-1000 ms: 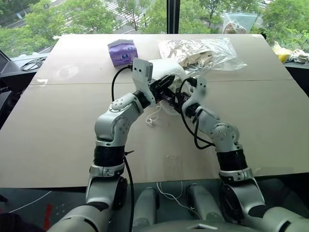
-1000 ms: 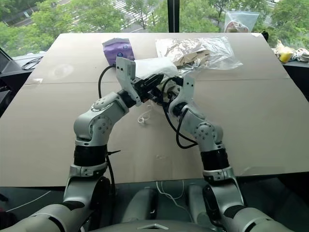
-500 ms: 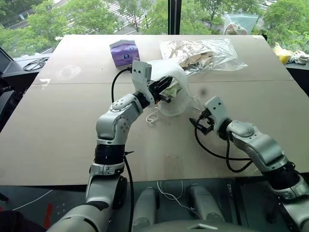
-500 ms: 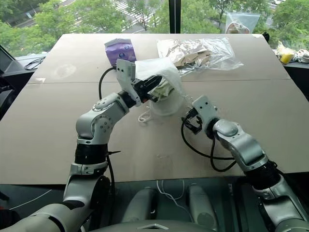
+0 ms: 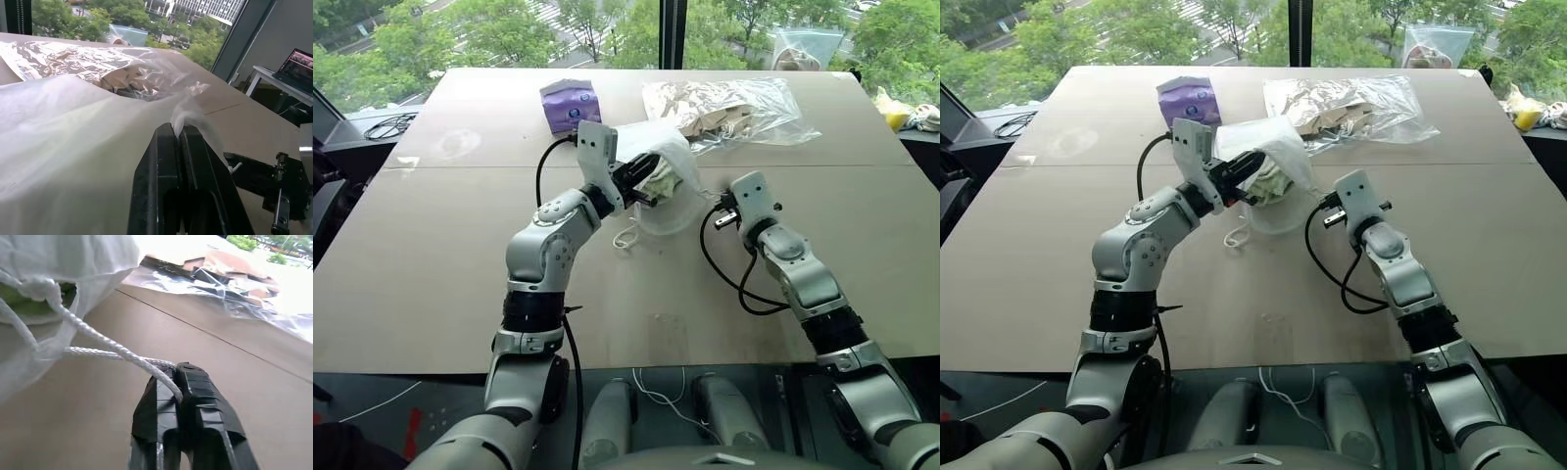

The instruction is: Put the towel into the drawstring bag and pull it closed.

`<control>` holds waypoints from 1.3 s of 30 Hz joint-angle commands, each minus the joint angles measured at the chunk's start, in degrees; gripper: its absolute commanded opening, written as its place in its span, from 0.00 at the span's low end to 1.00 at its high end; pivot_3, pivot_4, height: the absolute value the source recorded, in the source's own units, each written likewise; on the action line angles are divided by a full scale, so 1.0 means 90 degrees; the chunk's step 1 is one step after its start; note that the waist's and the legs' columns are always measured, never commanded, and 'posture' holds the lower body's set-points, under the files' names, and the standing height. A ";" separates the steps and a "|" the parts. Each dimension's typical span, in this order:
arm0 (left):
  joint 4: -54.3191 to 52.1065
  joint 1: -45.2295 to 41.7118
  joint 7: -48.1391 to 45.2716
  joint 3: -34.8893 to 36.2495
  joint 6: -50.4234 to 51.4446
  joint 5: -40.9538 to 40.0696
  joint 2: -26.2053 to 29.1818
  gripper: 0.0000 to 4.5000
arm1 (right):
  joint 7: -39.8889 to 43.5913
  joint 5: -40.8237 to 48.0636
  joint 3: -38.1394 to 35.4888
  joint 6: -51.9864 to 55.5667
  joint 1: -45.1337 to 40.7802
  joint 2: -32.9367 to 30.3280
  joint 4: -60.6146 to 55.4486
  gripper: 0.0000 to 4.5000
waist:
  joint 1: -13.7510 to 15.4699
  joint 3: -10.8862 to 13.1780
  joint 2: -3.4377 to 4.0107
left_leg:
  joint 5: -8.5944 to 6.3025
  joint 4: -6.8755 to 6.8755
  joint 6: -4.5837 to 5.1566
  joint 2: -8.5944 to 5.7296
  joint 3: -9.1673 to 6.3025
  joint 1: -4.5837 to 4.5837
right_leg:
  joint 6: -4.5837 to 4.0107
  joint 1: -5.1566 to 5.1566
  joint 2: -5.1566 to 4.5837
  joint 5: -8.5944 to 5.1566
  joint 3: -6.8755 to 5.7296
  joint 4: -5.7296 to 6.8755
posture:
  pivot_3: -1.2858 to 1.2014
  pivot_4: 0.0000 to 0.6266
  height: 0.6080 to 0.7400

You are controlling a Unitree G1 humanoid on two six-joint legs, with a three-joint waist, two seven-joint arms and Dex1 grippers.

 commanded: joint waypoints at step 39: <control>0.1337 0.1284 -0.2440 -0.0933 -0.1153 0.1105 0.1899 0.79 | 0.0196 -0.0636 -0.0755 0.0424 -0.0100 0.0581 -0.0503 0.00 | -0.0017 -0.0001 0.0007 | 0.0002 0.0000 -0.0002 0.0005 0.0002 0.0007 | -0.0002 -0.0001 0.0000 0.0000 -0.0003 0.0009 | 0.52 0.24 1.00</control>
